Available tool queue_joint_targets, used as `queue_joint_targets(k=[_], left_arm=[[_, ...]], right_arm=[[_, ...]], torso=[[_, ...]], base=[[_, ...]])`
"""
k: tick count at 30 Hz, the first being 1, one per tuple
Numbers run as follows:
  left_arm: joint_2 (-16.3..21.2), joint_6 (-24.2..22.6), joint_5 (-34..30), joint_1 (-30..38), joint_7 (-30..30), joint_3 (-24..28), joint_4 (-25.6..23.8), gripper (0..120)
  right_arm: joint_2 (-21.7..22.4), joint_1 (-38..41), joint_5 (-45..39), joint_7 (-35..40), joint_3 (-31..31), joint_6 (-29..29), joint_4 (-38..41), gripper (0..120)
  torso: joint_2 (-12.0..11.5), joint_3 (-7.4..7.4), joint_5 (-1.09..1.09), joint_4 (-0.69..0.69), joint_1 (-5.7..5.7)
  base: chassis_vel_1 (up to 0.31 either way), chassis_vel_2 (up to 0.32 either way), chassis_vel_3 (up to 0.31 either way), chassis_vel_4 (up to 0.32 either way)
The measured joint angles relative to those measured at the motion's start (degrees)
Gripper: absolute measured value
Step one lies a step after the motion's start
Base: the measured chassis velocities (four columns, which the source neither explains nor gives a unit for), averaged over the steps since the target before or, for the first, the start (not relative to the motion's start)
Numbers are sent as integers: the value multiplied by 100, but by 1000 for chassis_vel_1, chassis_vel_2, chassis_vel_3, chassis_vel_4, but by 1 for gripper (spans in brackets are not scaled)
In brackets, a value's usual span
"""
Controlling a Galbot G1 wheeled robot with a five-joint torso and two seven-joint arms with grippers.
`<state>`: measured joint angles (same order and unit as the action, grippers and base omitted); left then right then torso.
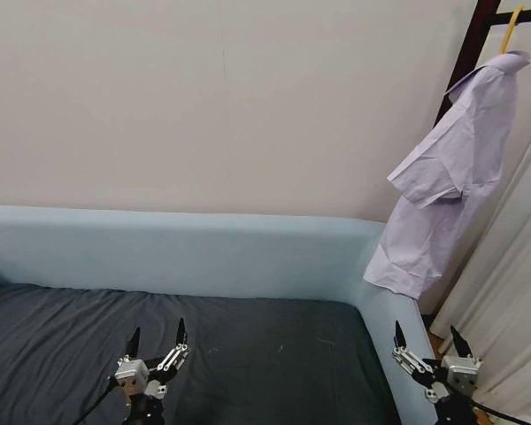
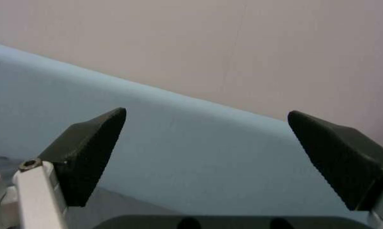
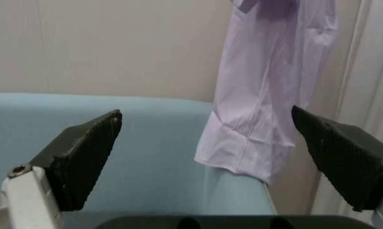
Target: Pick up the clothes from the sofa and hang them on the clothes hanger.
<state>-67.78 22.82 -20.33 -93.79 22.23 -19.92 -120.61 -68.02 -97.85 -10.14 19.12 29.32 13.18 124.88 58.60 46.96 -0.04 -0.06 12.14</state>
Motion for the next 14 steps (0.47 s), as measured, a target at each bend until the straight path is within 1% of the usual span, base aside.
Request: queue_joint_targets(k=[14], left_arm=[[6,2,-16,-1,-37,-5,-8,100]], right_arm=[[4,67,16,-29,-24,52,-54,100]], torso=[[-1,0,-1,-2,1]], base=[[0,0,0,0]])
